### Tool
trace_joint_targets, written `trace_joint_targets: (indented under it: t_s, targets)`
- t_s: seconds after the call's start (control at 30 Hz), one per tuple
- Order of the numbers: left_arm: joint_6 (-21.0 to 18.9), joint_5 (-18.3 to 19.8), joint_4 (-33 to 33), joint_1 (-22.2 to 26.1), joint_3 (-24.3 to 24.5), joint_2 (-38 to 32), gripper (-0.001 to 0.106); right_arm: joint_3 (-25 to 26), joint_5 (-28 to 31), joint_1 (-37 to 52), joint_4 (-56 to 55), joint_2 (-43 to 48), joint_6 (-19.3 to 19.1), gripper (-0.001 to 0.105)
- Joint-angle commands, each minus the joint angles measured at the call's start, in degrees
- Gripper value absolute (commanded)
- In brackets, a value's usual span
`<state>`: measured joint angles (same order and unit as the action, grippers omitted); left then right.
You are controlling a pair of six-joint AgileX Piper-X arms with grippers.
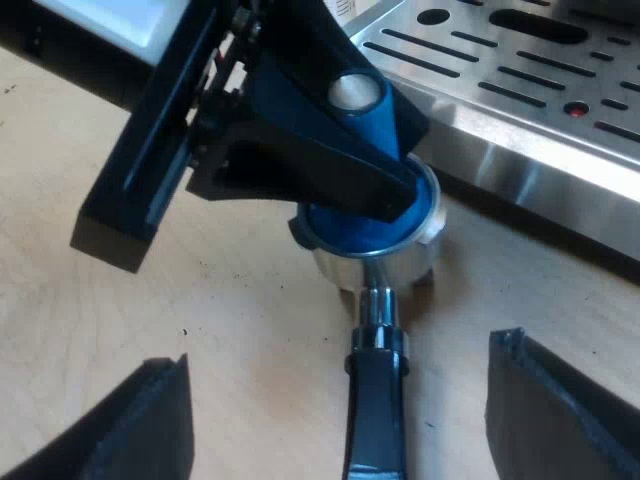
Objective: Grind coffee beans and then tamp
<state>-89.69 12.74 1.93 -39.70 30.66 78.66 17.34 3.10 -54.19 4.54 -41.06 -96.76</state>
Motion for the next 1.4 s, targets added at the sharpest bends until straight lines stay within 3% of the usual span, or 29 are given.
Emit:
trace_joint_targets:
  t_s: [0.03,0.57,1.13,1.4]
  targets:
    - [-0.49,1.33,-4.7,-0.11,-1.77,2.82,0.005,0.13,-0.34,0.22,0.37,0.13,-0.66,0.063]
    - [-0.49,1.33,-4.53,-0.11,-6.99,3.26,0.005,0.13,-0.34,0.22,0.37,0.13,-0.66,0.063]
    - [-0.49,1.33,-4.53,-0.11,-6.24,2.86,0.005,0.13,-0.34,0.22,0.37,0.13,-0.66,0.063]
    - [-0.49,1.22,-4.2,-0.11,-3.27,-2.25,0.005,0.13,-0.34,0.22,0.37,0.13,-0.66,0.063]
